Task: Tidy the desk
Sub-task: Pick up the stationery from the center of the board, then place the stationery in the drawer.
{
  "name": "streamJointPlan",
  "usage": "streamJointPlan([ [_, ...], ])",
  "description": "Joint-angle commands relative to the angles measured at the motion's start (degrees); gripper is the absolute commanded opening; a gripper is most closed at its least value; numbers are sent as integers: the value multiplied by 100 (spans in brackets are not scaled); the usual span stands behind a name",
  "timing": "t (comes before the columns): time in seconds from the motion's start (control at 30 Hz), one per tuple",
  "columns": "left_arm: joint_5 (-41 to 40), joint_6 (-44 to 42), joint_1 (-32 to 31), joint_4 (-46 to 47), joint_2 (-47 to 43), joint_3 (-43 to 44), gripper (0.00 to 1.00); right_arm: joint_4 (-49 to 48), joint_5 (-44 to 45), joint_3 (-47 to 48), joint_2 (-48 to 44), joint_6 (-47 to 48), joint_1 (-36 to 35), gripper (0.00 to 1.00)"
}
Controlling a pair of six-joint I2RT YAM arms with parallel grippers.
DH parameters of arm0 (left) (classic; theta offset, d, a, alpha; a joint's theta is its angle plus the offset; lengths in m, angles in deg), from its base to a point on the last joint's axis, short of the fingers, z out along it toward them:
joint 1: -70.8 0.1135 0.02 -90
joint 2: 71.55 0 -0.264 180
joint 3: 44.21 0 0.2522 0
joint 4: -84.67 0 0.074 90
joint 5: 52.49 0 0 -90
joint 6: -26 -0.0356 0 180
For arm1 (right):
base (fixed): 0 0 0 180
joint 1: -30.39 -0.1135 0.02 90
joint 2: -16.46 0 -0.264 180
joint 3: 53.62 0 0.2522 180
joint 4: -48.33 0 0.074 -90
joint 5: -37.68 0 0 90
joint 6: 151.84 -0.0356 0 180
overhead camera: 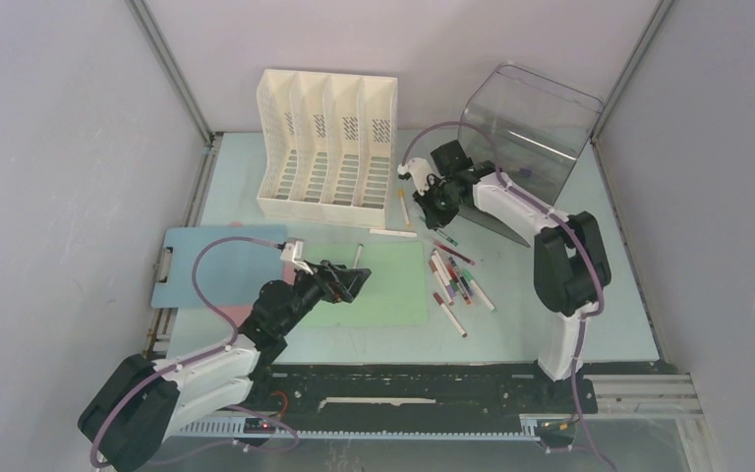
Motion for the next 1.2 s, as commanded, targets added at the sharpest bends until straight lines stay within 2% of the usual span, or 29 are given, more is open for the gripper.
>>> streamJointPlan([
  [0.0, 172, 122, 33, 300, 122, 271, 100, 120, -467, -87, -683, 306, -40, 0],
  [0.27, 330, 246, 28, 303, 315, 454, 100, 81, -303, -313, -1525, 553, -38, 0],
  [0.63, 588, 246, -247, 324, 801, 798, 100, -740, 1191, -936, -2574, 1096, 30, 0],
  [1.03, 765, 250, -475, 396, 1424, 1120, 100, -1385, 2284, -1391, -2385, 1640, 471, 0],
  [1.17, 862, 196, -551, 396, 1673, 1237, 100, -1471, 2454, -1443, -2164, 1737, 640, 5],
])
